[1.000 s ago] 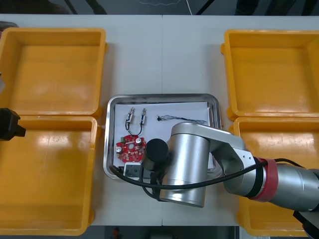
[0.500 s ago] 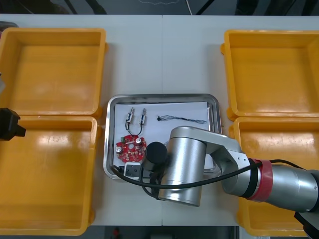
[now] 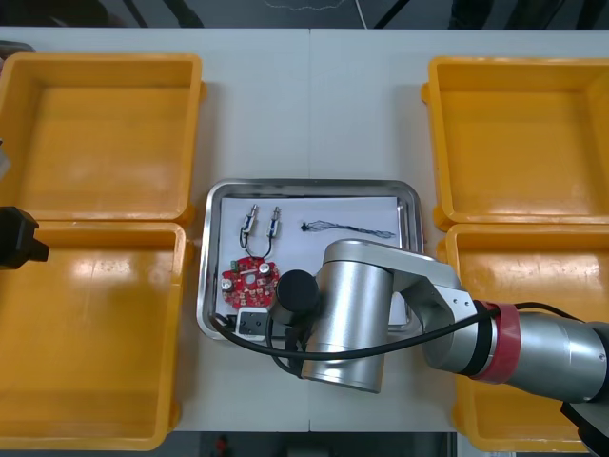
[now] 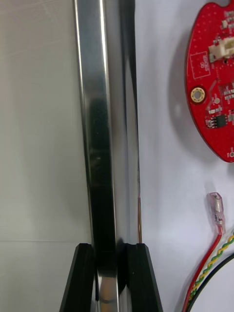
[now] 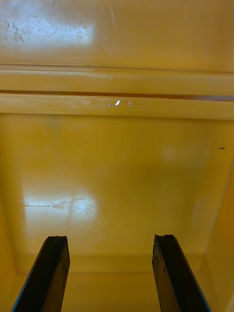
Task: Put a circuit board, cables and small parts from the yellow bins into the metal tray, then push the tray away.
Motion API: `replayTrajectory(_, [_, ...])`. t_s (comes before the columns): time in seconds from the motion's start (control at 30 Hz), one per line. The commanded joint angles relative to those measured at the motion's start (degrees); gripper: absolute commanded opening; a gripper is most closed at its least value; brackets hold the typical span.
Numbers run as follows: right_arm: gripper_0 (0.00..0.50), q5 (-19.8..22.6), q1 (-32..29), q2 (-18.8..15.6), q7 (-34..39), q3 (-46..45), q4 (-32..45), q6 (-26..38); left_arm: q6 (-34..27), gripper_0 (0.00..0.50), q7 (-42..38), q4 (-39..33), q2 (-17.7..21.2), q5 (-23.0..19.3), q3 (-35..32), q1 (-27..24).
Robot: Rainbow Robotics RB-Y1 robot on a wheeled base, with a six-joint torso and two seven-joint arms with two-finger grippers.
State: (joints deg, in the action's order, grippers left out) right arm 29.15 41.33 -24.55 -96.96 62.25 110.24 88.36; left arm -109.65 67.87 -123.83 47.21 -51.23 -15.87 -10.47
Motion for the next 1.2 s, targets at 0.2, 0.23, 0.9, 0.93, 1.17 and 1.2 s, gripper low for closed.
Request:
replayTrajectory(0.2, [0.000, -0.5, 4.9, -0.7, -0.9, 0.9, 0.7, -1.3, -0.3, 0.500, 4.3, -1.8, 2.6, -0.5, -1.9, 1.1])
replayTrajectory(0.23, [0.000, -0.4, 5.0, -0.8, -0.9, 0.9, 0.6, -1.3, -0.3, 0.500, 4.3, -1.8, 2.6, -0.5, -1.9, 1.1])
replayTrajectory(0.9, [0.000, 2.1, 13.8, -2.3, -1.7, 0.9, -3.4, -1.3, -0.3, 0.500, 4.3, -1.8, 2.6, -0.5, -1.9, 1.1])
replayTrajectory(0.93, [0.000, 2.1, 14.1, -2.3, -1.7, 0.9, -3.5, -1.3, -0.3, 0.500, 4.3, -1.8, 2.6, -0.5, -1.9, 1.1])
replayTrajectory(1.17, [0.000, 2.4, 16.2, -2.2, -2.1, 0.9, -3.8, -1.3, -0.3, 0.500, 4.3, -1.8, 2.6, -0.5, -1.9, 1.1])
replayTrajectory(1.2, [0.000, 3.0, 16.7, -2.1, -2.3, 0.9, -4.2, -1.3, -0.3, 0.500, 4.3, -1.8, 2.6, -0.5, -1.9, 1.1])
